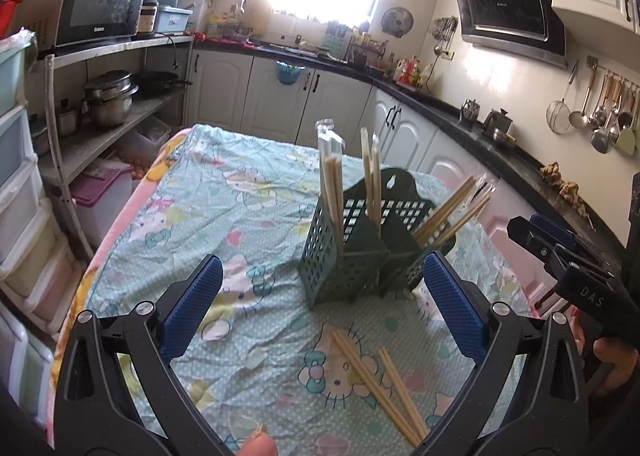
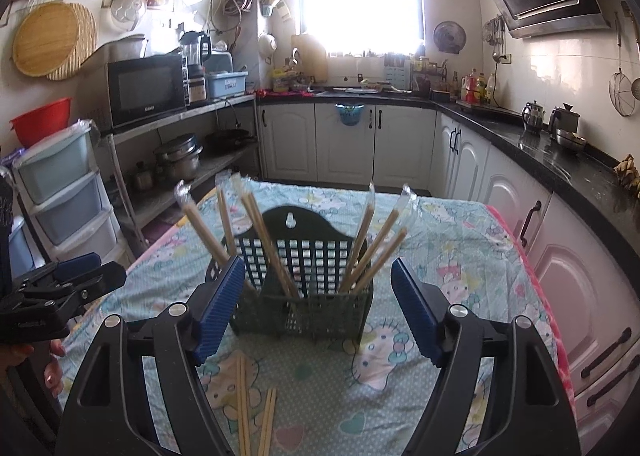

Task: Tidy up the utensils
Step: 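Withdraw both open tools from the basket toward the remaining chopsticks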

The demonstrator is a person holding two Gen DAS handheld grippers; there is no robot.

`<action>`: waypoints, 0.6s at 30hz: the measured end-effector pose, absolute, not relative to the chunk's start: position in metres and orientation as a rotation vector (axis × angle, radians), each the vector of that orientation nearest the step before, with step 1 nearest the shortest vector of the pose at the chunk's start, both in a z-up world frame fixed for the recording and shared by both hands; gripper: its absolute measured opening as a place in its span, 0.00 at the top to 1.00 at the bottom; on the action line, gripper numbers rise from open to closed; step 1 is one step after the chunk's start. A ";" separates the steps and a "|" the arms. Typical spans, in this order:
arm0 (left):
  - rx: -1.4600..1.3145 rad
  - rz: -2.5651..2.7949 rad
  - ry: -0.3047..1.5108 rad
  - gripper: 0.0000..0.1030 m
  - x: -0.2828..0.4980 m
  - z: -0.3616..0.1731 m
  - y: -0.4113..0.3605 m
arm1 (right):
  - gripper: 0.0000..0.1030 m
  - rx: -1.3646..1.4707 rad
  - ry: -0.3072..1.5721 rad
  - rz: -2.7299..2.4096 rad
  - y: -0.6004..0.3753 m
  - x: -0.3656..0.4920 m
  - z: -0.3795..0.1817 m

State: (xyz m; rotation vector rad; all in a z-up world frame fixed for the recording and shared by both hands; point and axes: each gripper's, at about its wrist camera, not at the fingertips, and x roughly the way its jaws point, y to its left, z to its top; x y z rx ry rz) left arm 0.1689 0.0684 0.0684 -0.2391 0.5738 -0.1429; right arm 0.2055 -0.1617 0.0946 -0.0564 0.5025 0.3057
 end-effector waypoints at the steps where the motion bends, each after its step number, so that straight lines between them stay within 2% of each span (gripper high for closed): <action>1: -0.237 -0.137 0.581 0.10 0.168 0.065 0.069 | 0.29 -0.059 0.508 0.307 -0.161 0.204 0.091; 18: -0.240 -0.133 0.677 0.10 0.169 0.024 0.065 | 0.29 -0.089 0.629 0.335 -0.149 0.190 0.037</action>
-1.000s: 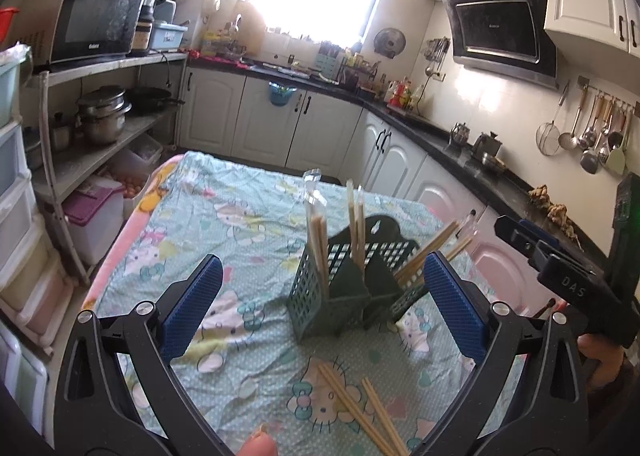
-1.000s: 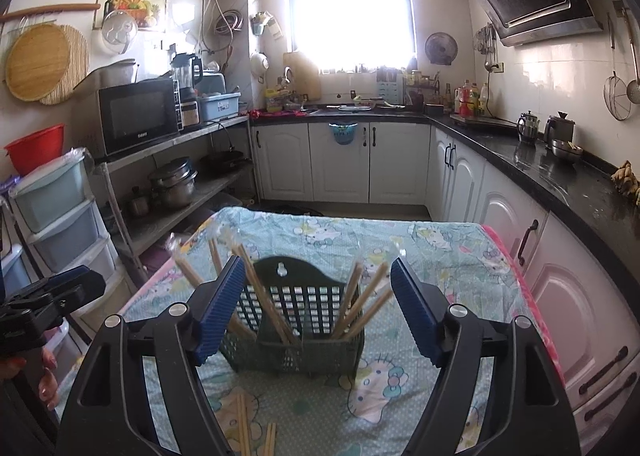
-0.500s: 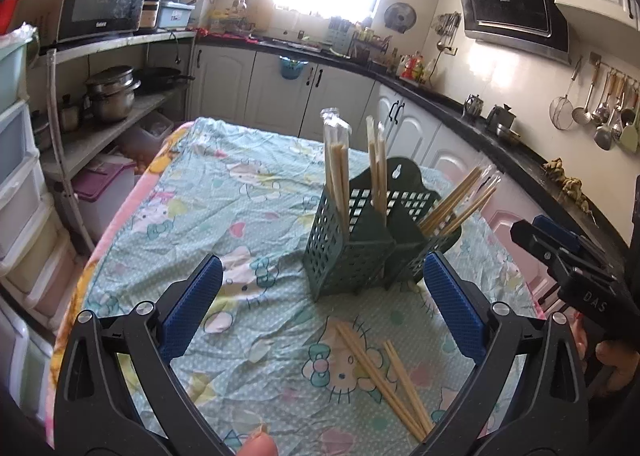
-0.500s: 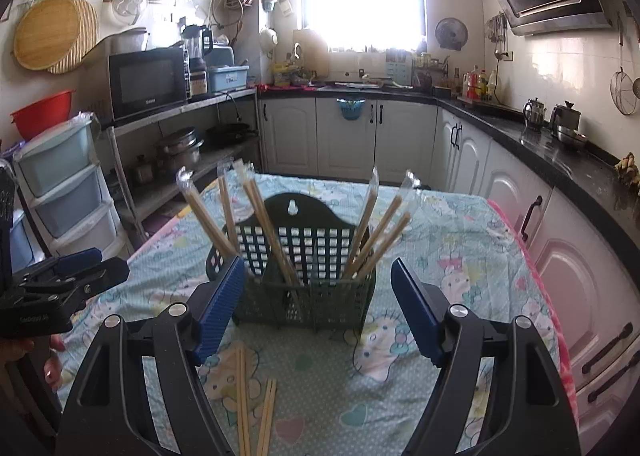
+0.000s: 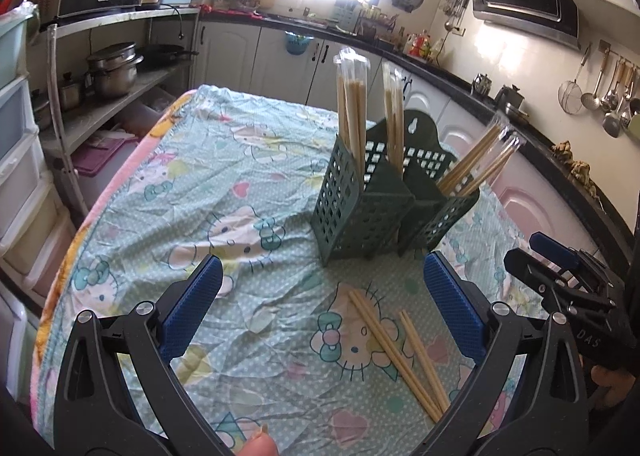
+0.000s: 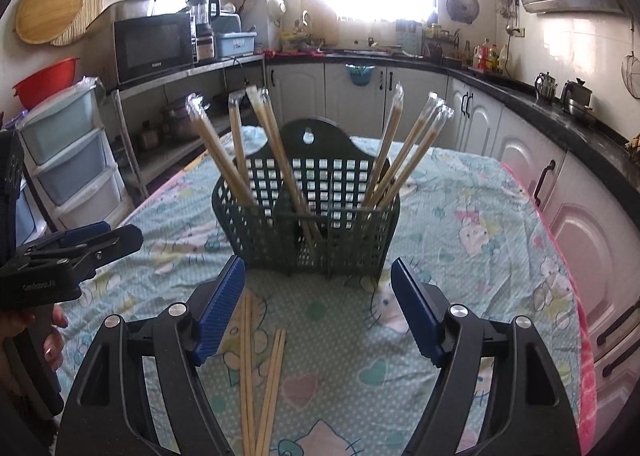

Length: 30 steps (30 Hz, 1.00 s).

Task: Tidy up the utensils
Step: 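Withdraw both open tools from the basket toward the remaining chopsticks, then close the right tool on a wrapped chopstick while the left tool grasps another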

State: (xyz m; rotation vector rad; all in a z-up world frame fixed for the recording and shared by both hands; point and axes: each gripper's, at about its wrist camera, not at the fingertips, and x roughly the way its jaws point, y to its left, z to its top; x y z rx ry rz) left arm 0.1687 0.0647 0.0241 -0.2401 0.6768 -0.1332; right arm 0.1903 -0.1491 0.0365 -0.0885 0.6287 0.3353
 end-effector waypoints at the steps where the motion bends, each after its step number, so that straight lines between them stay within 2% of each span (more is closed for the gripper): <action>1: -0.240 -0.136 0.681 0.10 0.169 0.022 0.064 | 0.29 -0.091 0.634 0.337 -0.149 0.190 0.034; 17: -0.281 -0.172 0.801 0.11 0.188 -0.020 0.060 | 0.29 -0.138 0.751 0.361 -0.141 0.182 -0.012; 20: -0.298 -0.176 0.821 0.16 0.192 -0.026 0.060 | 0.30 -0.145 0.768 0.374 -0.138 0.182 -0.020; 23: -0.303 -0.188 0.836 0.21 0.196 -0.031 0.058 | 0.35 -0.156 0.785 0.387 -0.134 0.183 -0.027; 26: -0.310 -0.207 0.858 0.29 0.202 -0.035 0.055 | 0.37 -0.151 0.803 0.395 -0.131 0.186 -0.032; 28: -0.319 -0.224 0.878 0.39 0.207 -0.039 0.052 | 0.41 -0.154 0.816 0.396 -0.130 0.189 -0.036; 30: -0.339 -0.238 0.897 0.42 0.212 -0.044 0.050 | 0.42 -0.149 0.829 0.398 -0.129 0.192 -0.039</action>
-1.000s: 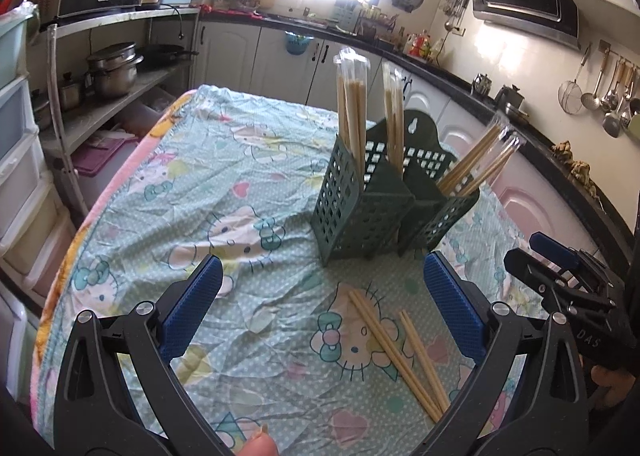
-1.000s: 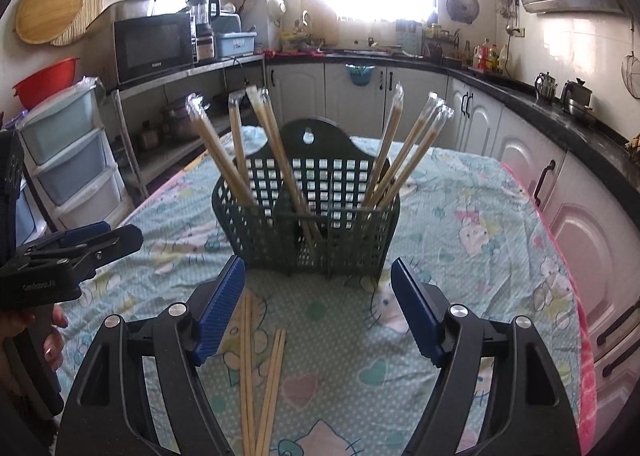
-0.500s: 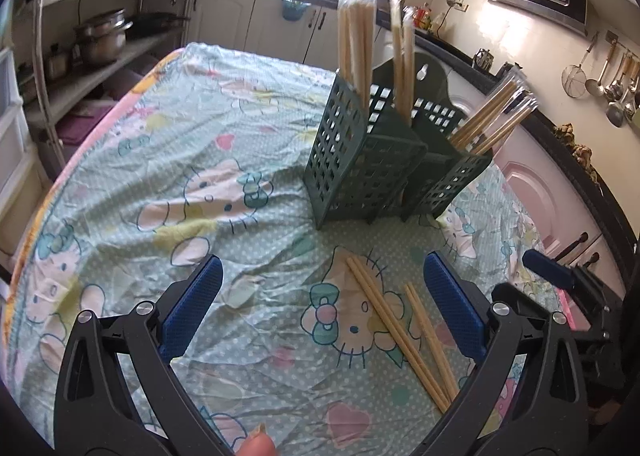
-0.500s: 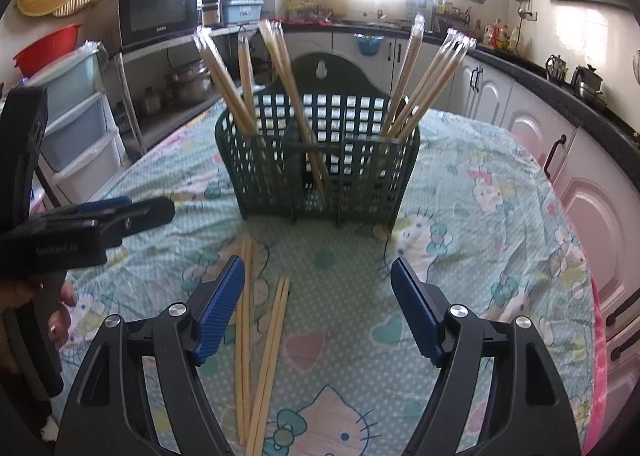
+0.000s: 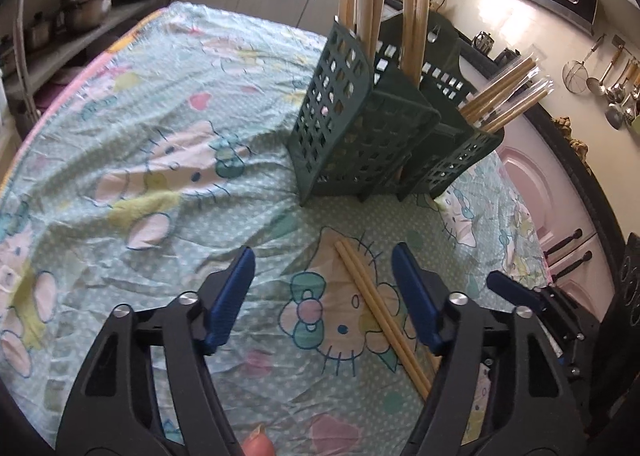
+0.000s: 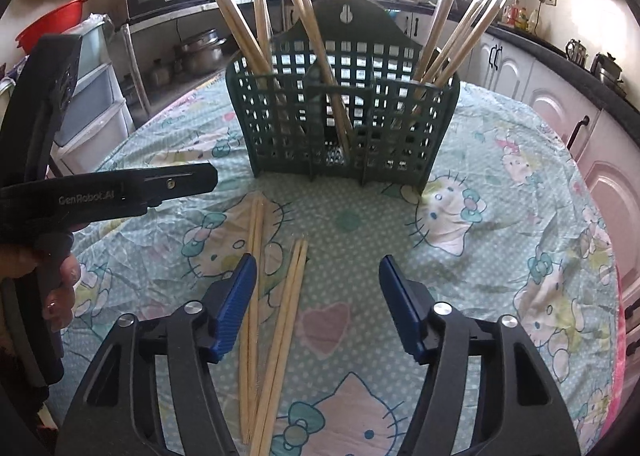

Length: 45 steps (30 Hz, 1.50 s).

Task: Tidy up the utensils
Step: 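Close the right tool on a wrapped chopstick while the left tool grasps another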

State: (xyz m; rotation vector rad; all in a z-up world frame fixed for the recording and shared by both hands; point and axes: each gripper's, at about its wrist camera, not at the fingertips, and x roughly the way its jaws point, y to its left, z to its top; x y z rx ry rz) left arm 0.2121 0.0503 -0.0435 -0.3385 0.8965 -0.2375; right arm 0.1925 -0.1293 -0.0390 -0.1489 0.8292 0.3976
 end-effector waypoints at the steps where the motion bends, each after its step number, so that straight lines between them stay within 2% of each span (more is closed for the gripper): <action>1: -0.343 -0.243 0.903 0.46 0.214 -0.046 0.050 | 0.43 -0.146 0.836 0.397 -0.129 0.194 -0.041; 7: -0.377 -0.279 0.943 0.56 0.225 -0.054 0.045 | 0.48 -0.123 0.877 0.397 -0.131 0.203 -0.052; 12: -0.404 -0.310 0.979 0.57 0.235 -0.059 0.040 | 0.52 -0.097 0.914 0.409 -0.131 0.213 -0.059; 21: -0.430 -0.317 1.047 0.66 0.253 -0.075 0.032 | 0.60 -0.091 0.960 0.442 -0.121 0.226 -0.068; 26: -0.405 -0.313 1.066 0.66 0.259 -0.078 0.028 | 0.63 -0.077 0.989 0.442 -0.118 0.235 -0.073; 31: -0.374 -0.289 1.083 0.81 0.264 -0.080 0.030 | 0.68 -0.068 1.011 0.442 -0.114 0.241 -0.074; 32: -0.375 -0.287 1.087 0.82 0.264 -0.081 0.032 | 0.69 -0.070 1.014 0.441 -0.113 0.242 -0.074; 35: -0.376 -0.286 1.097 0.86 0.267 -0.082 0.034 | 0.73 -0.069 1.022 0.440 -0.111 0.244 -0.074; 40: -0.397 -0.298 1.096 0.90 0.268 -0.082 0.040 | 0.88 -0.062 1.030 0.444 -0.115 0.247 -0.072; 45: -0.437 -0.312 1.094 0.93 0.267 -0.084 0.050 | 0.93 -0.051 1.034 0.441 -0.126 0.249 -0.069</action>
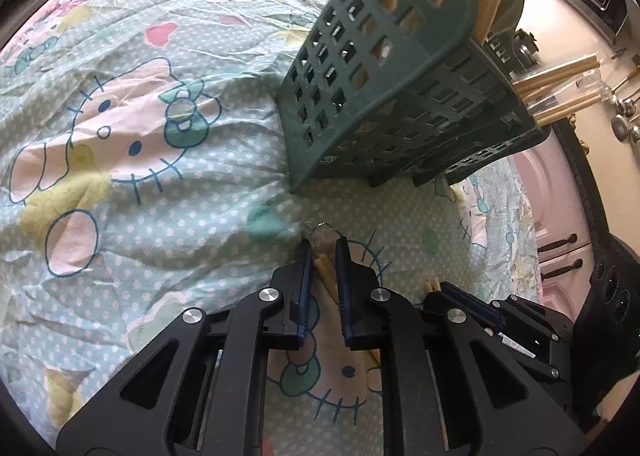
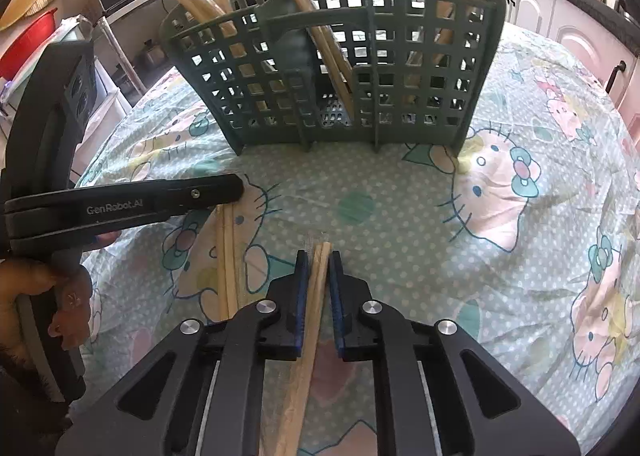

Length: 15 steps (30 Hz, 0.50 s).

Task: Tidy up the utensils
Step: 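Close the right tool on a wrapped chopstick while the left tool grasps another, then lift both held chopsticks and carry them up over the green basket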

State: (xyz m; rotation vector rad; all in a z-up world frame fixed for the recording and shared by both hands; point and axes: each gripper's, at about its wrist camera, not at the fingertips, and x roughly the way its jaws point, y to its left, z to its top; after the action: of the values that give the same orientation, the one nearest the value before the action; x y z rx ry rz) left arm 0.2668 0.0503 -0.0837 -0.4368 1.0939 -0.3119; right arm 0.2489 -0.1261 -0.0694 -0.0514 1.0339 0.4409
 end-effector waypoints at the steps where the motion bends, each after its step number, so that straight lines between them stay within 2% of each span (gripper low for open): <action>1: -0.442 -0.314 1.092 0.94 0.266 -0.084 0.052 | 0.94 -0.051 1.033 0.439 -0.128 0.249 -0.068; 15: -0.458 -0.310 0.968 0.96 0.242 -0.047 0.077 | 0.95 -0.047 0.976 0.440 -0.143 0.243 -0.038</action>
State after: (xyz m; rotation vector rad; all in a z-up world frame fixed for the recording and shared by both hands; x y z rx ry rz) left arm 0.2416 0.0773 -0.0471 -0.4585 0.9684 -0.3099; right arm 0.2427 -0.1426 -0.0382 -0.0470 0.9763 0.4403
